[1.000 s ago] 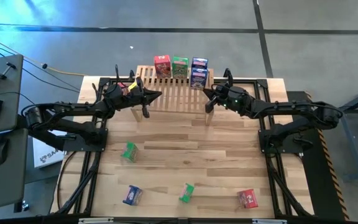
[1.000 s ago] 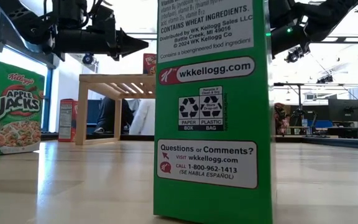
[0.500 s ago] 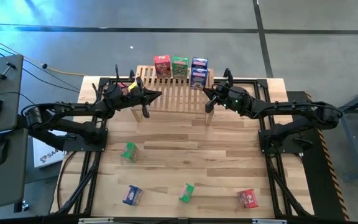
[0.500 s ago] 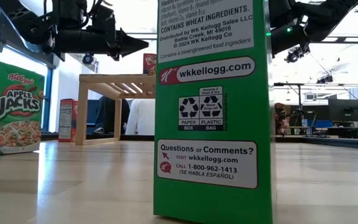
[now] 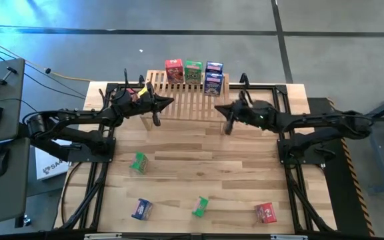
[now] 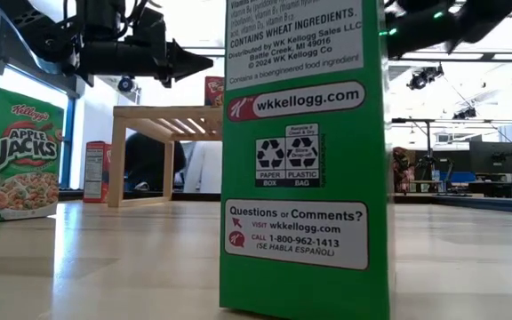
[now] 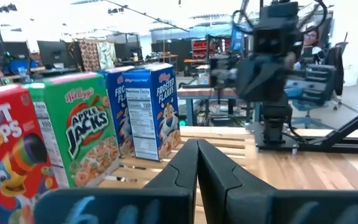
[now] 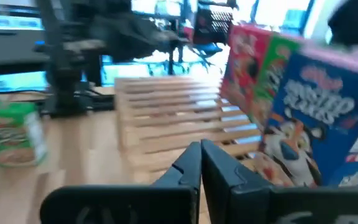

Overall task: Stack cereal on shelf
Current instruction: Put the top red cereal box on the shelf aligned with the other red cereal box

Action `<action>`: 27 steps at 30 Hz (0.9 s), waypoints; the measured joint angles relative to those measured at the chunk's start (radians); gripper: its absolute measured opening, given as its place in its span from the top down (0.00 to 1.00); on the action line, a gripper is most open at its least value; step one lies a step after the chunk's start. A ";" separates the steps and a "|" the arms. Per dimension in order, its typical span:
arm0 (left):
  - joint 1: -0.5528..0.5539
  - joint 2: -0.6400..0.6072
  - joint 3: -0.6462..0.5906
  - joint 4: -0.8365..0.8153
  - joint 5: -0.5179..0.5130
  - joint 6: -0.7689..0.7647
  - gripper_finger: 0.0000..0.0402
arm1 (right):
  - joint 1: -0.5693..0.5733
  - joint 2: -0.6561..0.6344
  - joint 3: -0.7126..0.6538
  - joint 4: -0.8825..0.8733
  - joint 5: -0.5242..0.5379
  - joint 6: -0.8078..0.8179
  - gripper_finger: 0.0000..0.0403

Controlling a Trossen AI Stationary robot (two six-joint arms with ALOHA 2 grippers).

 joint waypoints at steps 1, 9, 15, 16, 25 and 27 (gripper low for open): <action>0.000 0.000 0.000 -0.007 0.003 -0.008 1.00 | 0.027 -0.023 -0.019 0.009 0.004 -0.015 1.00; 0.000 0.000 0.031 -0.074 0.021 -0.106 1.00 | 0.208 -0.139 -0.262 0.286 0.008 -0.025 1.00; 0.025 -0.021 0.250 -0.548 -0.002 -0.099 1.00 | 0.327 -0.163 -0.376 0.430 0.085 -0.025 1.00; 0.029 -0.025 0.296 -0.649 -0.006 -0.090 1.00 | 0.344 -0.163 -0.390 0.452 0.094 -0.035 1.00; 0.051 -0.084 0.640 -1.485 -0.242 -0.093 1.00 | 0.402 -0.198 -0.409 0.502 0.065 -0.103 1.00; 0.068 -0.086 0.712 -1.654 -0.332 -0.119 1.00 | 0.417 -0.210 -0.409 0.487 0.034 -0.097 1.00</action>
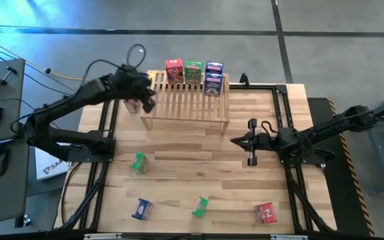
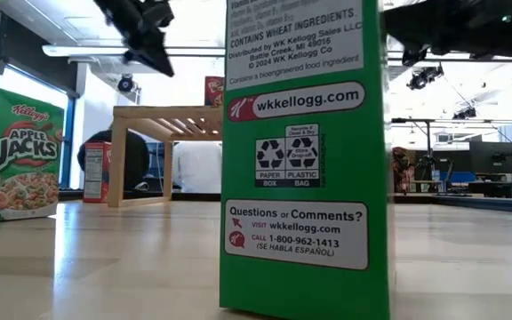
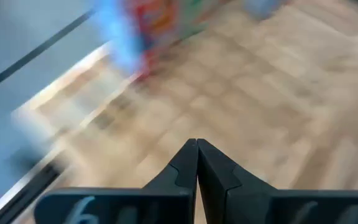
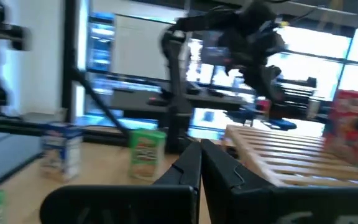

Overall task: Stack cereal on shelf
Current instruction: Put the top red cereal box on the shelf aligned with the other red cereal box

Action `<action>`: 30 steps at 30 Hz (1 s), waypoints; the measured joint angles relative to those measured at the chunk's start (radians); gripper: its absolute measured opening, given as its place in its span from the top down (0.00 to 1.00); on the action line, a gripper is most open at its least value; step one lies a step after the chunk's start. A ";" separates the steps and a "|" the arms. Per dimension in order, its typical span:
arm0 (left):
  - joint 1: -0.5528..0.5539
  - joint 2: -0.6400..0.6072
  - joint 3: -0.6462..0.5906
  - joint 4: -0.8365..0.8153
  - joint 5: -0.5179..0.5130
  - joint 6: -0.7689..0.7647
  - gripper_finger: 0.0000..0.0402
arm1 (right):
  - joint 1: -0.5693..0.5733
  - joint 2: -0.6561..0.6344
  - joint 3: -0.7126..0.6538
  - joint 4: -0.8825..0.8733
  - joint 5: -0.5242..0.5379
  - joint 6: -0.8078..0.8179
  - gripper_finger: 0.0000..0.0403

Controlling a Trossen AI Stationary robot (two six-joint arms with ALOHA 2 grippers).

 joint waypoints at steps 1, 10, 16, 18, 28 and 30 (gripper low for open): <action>0.015 -0.001 0.025 -0.063 -0.042 -0.017 1.00 | 0.009 -0.003 0.000 -0.001 -0.003 -0.001 1.00; 0.303 0.087 0.163 -0.428 -0.013 -0.106 0.92 | 0.035 -0.006 0.000 0.006 -0.001 -0.054 1.00; 0.397 0.199 0.170 -0.494 0.066 -0.090 0.69 | 0.034 -0.006 0.000 0.008 -0.008 -0.042 1.00; 0.408 0.232 0.170 -0.490 0.074 -0.081 0.60 | 0.035 -0.006 0.000 0.008 -0.017 -0.035 1.00; 0.446 0.312 0.106 -0.467 0.064 -0.085 0.36 | 0.035 -0.006 0.000 0.001 -0.029 0.034 1.00; 0.458 0.312 0.088 -0.462 0.044 -0.083 0.35 | 0.042 -0.005 0.000 -0.008 -0.028 0.041 1.00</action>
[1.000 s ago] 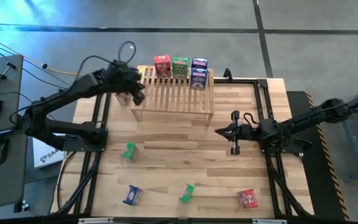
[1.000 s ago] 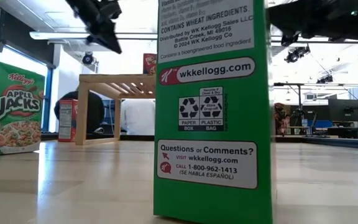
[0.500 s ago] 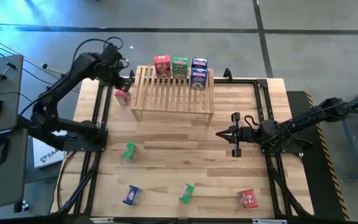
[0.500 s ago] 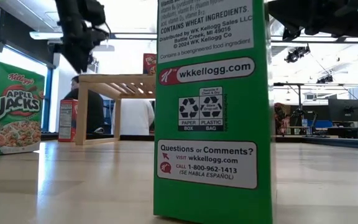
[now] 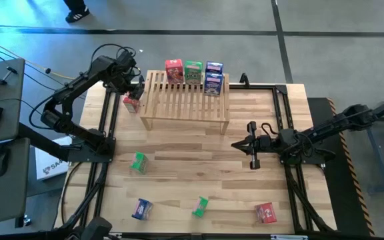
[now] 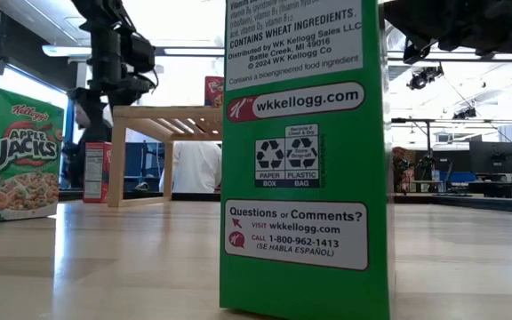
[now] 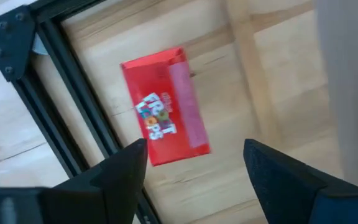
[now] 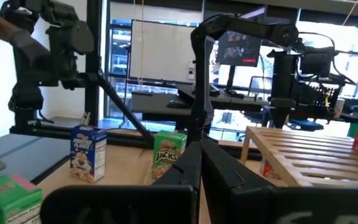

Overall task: Stack cereal on shelf
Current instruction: Put the top red cereal box on the shelf aligned with the other red cereal box

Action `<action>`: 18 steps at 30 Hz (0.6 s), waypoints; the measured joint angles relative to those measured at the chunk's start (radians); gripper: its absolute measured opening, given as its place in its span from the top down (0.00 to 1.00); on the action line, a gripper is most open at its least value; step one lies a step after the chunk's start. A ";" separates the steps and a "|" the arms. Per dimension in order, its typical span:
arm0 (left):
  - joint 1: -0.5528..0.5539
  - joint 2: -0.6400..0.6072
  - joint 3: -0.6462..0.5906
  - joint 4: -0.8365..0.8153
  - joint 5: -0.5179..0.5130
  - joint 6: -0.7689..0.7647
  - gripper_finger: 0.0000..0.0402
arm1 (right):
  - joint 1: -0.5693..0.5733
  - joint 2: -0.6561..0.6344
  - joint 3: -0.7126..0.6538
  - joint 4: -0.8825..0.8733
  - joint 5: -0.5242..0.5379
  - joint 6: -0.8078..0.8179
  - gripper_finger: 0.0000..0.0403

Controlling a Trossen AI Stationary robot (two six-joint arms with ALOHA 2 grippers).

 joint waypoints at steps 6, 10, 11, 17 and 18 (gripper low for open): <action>0.005 -0.002 -0.024 0.038 0.004 -0.002 0.35 | 0.044 0.000 0.000 0.002 0.014 -0.011 1.00; 0.011 0.006 -0.023 0.044 0.004 -0.007 0.36 | 0.069 0.000 0.000 0.007 0.041 -0.037 1.00; 0.011 0.011 -0.023 0.049 0.002 -0.011 0.36 | 0.072 0.000 0.000 0.010 0.042 -0.043 1.00; 0.012 0.055 -0.023 0.071 -0.038 -0.029 0.36 | 0.090 0.000 0.000 0.027 0.043 -0.053 1.00; 0.012 0.066 -0.023 0.071 -0.044 -0.030 0.36 | 0.091 0.000 0.000 0.029 0.043 -0.054 1.00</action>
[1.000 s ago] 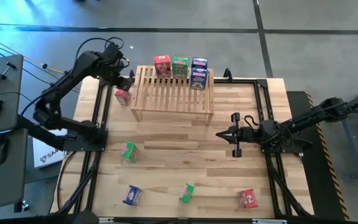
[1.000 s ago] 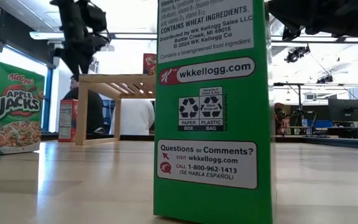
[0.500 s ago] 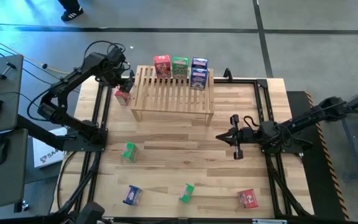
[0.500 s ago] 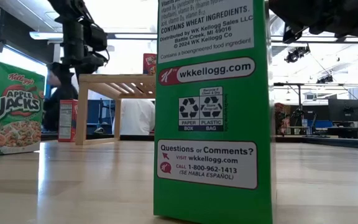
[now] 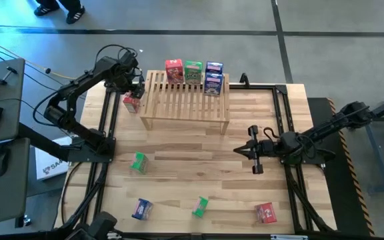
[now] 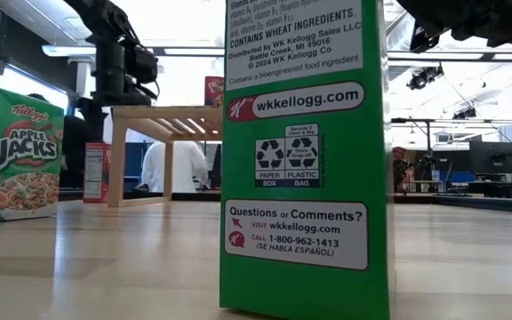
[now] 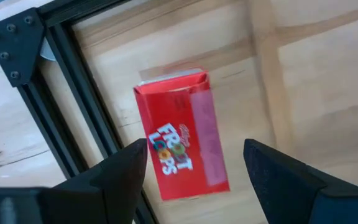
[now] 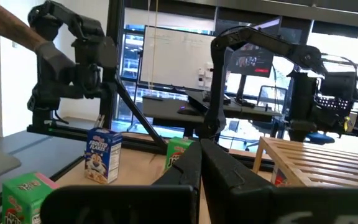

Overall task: Stack cereal on shelf
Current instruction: Put the top red cereal box on the shelf aligned with the other red cereal box

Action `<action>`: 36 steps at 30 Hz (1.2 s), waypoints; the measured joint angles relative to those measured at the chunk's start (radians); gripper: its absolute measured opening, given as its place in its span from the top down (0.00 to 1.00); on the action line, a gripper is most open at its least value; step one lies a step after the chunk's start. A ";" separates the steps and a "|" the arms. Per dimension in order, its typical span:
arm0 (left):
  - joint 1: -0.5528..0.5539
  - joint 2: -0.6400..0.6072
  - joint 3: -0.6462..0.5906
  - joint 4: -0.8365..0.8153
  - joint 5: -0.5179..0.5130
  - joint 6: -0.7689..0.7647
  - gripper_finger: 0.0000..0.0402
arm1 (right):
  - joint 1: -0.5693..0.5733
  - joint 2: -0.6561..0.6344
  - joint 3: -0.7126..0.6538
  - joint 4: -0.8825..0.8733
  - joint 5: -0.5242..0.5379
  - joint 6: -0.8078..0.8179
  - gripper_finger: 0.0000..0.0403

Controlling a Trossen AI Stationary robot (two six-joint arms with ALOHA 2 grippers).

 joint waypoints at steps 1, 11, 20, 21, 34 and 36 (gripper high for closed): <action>0.000 0.009 0.000 0.001 -0.006 -0.002 0.36 | 0.000 0.000 0.000 0.003 0.000 0.000 1.00; 0.002 0.063 0.000 0.021 -0.027 -0.009 0.36 | 0.000 0.000 0.000 0.009 0.001 -0.008 1.00; 0.011 0.071 0.000 0.051 -0.037 0.025 0.47 | 0.000 0.000 0.000 0.009 0.001 -0.008 1.00; 0.011 0.071 0.000 0.051 -0.037 0.034 0.49 | 0.000 0.000 0.000 0.009 0.001 -0.008 1.00; 0.011 0.018 0.062 0.017 -0.068 0.116 0.67 | 0.000 0.000 0.000 0.009 0.001 -0.008 1.00; 0.011 -0.003 0.119 -0.014 -0.085 0.141 0.67 | 0.000 0.000 0.000 0.009 0.000 -0.008 1.00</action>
